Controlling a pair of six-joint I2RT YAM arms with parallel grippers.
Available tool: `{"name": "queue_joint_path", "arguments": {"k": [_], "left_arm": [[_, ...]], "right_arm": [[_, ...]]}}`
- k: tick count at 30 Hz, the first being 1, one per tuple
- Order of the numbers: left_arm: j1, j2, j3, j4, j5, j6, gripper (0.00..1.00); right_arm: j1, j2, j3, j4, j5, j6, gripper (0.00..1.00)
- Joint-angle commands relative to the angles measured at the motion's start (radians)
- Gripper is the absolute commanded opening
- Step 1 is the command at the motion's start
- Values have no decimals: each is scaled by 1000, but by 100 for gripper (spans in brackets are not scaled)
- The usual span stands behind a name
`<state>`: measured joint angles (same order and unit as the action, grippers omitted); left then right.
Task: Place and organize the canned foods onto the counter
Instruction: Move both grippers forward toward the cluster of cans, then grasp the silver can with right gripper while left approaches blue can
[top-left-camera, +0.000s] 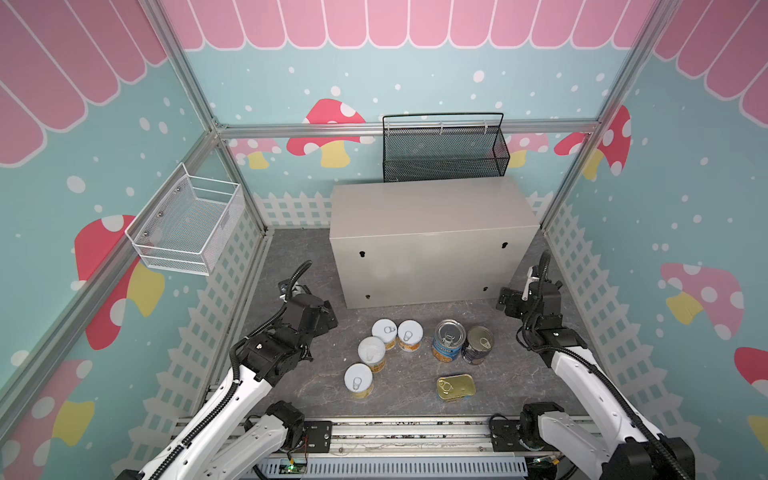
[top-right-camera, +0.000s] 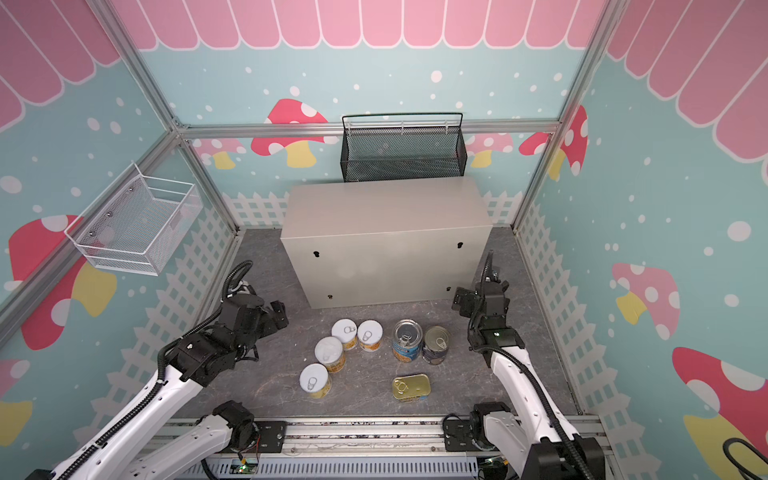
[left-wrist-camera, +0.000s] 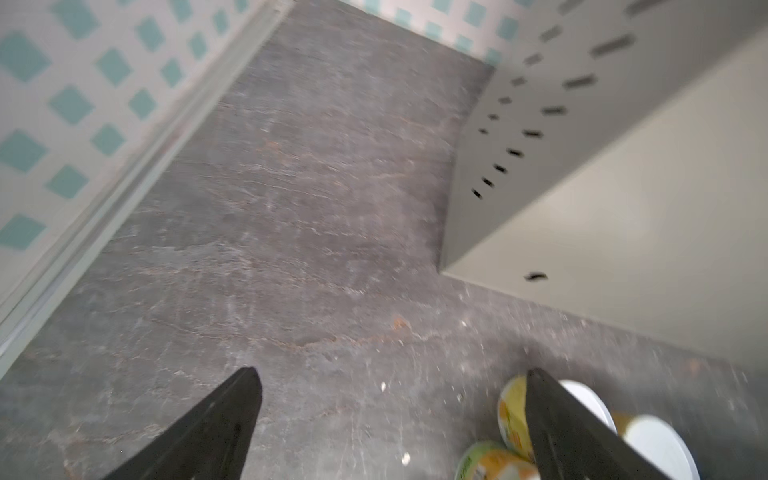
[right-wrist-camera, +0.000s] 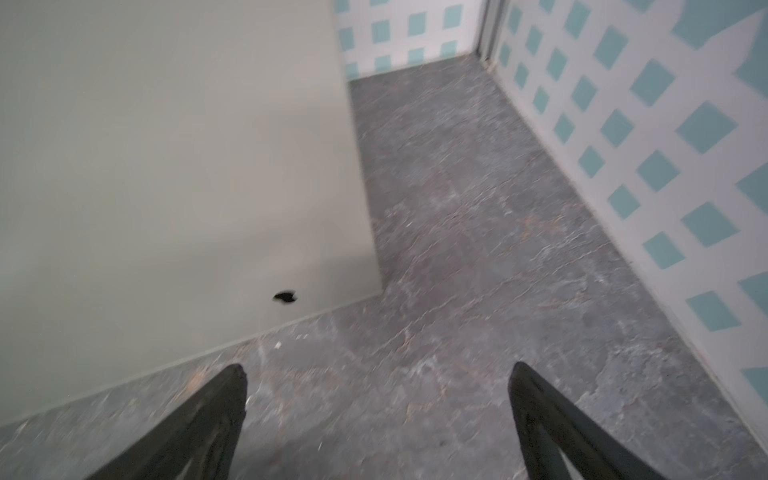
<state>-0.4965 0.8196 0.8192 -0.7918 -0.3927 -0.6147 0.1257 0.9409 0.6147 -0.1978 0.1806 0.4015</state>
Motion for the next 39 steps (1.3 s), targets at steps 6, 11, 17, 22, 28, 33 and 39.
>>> {"name": "queue_joint_path", "arguments": {"k": [6,11,17,22,28,33,39], "left_arm": [[-105,1,40,6,278,177,99],[-126,-20,30,12,331,208,99],[-166,-16,28,12,358,220,99],[-191,-8,26,13,352,219,99],[-193,-7,29,8,310,222,99],[-192,-2,28,17,315,217,99],[-192,41,39,37,334,239,99]], "right_arm": [[192,-64,126,-311,-187,-28,100],[315,-37,189,-371,-324,-93,100],[464,34,266,-415,-432,-153,100],[600,106,304,-439,-300,-120,100],[626,142,298,-448,-118,45,100],[630,123,245,-399,-113,98,100],[643,133,202,-362,-105,100,100]]}}
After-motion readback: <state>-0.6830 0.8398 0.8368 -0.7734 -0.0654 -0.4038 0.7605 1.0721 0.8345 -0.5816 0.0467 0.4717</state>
